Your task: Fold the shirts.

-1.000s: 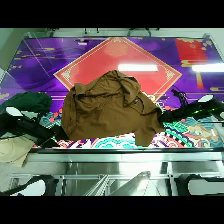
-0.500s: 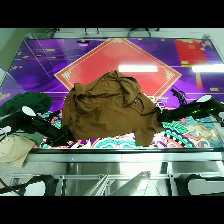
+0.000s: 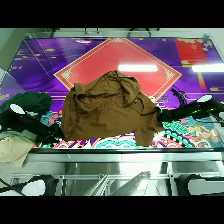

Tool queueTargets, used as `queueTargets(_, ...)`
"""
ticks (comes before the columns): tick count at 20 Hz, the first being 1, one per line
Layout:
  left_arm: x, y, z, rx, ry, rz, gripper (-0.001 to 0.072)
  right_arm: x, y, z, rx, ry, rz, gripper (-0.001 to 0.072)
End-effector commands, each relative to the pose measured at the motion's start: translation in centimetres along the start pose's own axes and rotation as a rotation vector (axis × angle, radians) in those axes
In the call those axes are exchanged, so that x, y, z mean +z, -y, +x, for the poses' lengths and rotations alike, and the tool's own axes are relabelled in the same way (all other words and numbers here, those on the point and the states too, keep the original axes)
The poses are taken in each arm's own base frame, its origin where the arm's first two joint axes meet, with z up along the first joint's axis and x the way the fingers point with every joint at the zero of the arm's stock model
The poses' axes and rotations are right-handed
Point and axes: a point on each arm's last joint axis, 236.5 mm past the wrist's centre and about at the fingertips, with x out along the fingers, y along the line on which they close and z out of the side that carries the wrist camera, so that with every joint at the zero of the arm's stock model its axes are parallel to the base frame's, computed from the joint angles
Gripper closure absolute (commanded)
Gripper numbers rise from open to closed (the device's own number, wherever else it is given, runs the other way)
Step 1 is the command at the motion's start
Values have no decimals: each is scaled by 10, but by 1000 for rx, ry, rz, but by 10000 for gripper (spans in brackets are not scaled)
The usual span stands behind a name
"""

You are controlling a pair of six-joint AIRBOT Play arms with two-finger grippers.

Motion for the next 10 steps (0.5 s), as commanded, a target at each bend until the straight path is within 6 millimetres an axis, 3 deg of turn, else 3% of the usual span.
queueTargets(1,79,-1,-36,68,346,43,229,0,-2,0,8,1,7,684)
queueTargets(6,86,6,-42,84,363,80,229,2,-6,0,23,9,14,684)
queueTargets(10,48,14,-30,66,195,194,228,3,-5,0,22,11,14,684)
